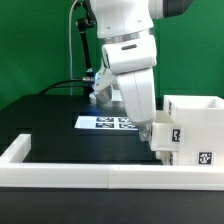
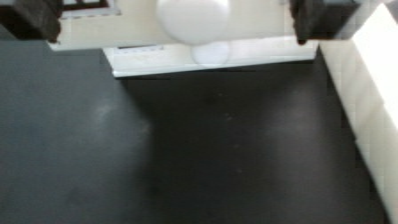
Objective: Assemble drawer
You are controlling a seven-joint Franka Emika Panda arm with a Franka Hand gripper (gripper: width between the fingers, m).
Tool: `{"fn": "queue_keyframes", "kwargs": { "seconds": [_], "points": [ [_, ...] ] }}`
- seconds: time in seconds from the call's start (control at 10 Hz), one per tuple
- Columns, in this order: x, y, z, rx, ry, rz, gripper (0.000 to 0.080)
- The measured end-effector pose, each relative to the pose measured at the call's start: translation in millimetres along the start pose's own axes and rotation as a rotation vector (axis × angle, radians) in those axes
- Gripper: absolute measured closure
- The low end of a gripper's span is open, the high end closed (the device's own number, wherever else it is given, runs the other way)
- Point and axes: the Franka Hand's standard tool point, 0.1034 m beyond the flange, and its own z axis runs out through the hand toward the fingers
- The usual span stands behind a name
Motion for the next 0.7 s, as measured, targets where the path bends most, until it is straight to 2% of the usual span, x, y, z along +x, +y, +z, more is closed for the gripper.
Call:
{"fn": "queue_keyframes", "kwargs": {
  "seconds": [0.1,0.4,0.7],
  "points": [
    [1.8,2.9,-1.2,-0.014,-0.001,-0.008,0.0150],
    [3.2,4.3,-1.3,-0.024,-0.001,0.018,0.0150],
    [1.4,3.7,-0.2,-0.023,-0.001,0.034,0.0150]
  ]
}}
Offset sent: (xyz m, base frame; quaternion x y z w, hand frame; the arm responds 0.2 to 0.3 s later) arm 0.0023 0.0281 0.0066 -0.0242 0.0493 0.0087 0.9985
